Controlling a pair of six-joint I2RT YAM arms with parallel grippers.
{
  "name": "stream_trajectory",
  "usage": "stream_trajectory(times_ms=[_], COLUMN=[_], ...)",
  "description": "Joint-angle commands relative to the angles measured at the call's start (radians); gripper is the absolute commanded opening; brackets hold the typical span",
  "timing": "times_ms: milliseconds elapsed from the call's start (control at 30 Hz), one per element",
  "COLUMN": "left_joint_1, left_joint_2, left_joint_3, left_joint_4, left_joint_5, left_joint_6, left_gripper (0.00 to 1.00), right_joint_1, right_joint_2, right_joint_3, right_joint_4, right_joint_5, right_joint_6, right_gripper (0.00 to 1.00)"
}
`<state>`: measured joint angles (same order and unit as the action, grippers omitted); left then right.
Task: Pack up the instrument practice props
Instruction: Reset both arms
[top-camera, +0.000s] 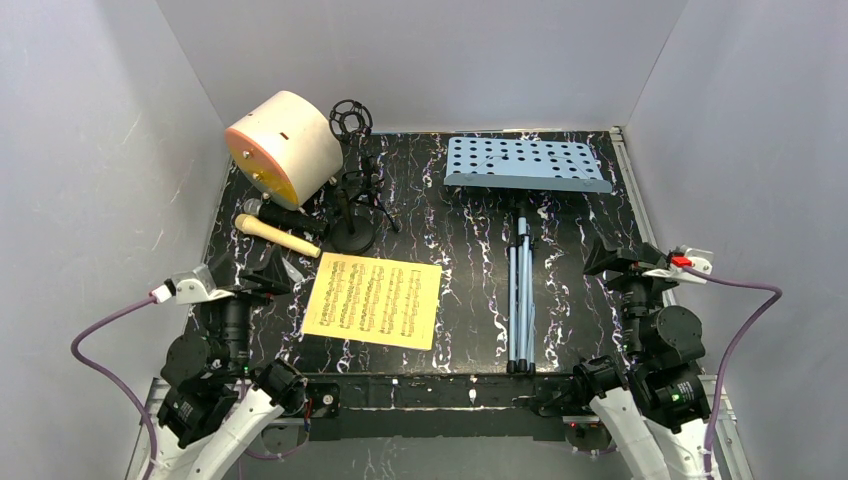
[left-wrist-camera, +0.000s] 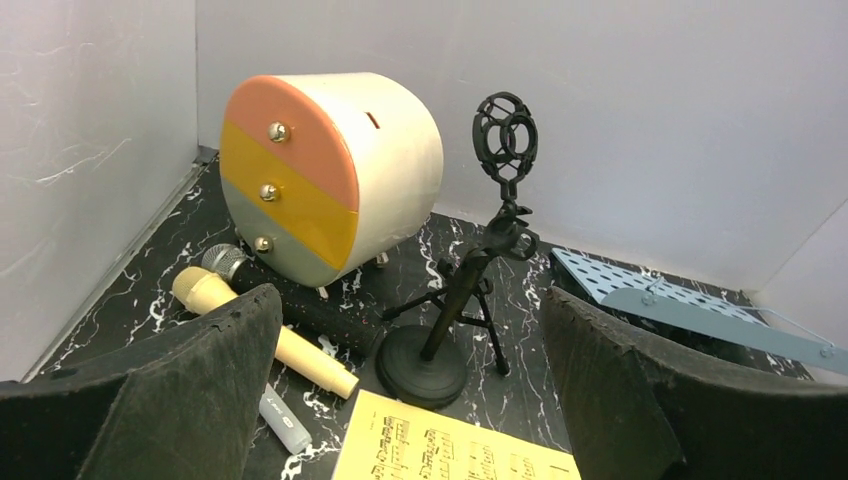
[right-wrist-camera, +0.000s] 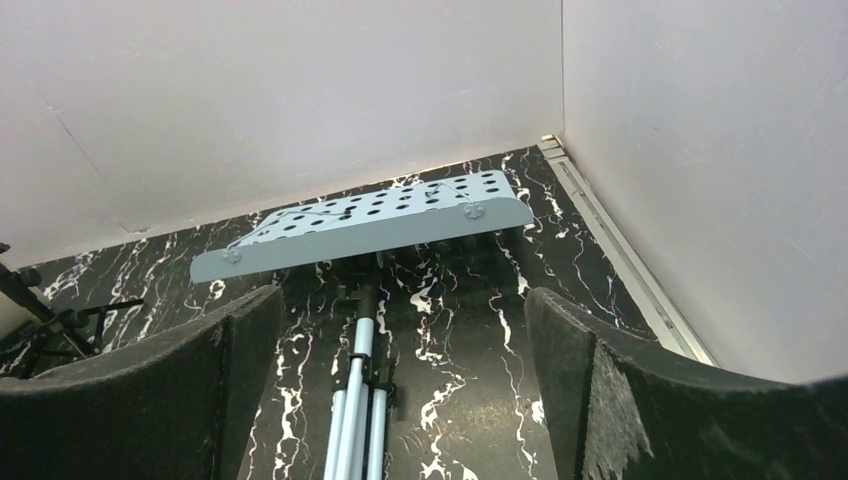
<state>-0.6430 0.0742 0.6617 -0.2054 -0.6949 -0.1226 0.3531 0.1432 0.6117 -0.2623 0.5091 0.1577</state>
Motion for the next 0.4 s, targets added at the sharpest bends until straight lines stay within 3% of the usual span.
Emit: stream_trajectory(times_ms=[0, 367], left_joint_1=[0.017, 0.086], left_joint_2=[-0.042, -0.046], left_joint_3=[-0.018, -0.032], left_joint_4=[0.043, 0.05], left_joint_5=[-0.052, -0.032], left_joint_6=[0.022, 0.031], left_gripper=[0.98, 0.98], right_joint_1=[-0.003, -0.006], right_joint_2=[-0.021, -0.012], right_joint_3=[-0.009, -0.014], right_joint_4=[0.076, 0.081], right_joint_5=[-0.015, -0.024], right_joint_6=[-0.033, -0.041], right_gripper=[0.99, 0.99])
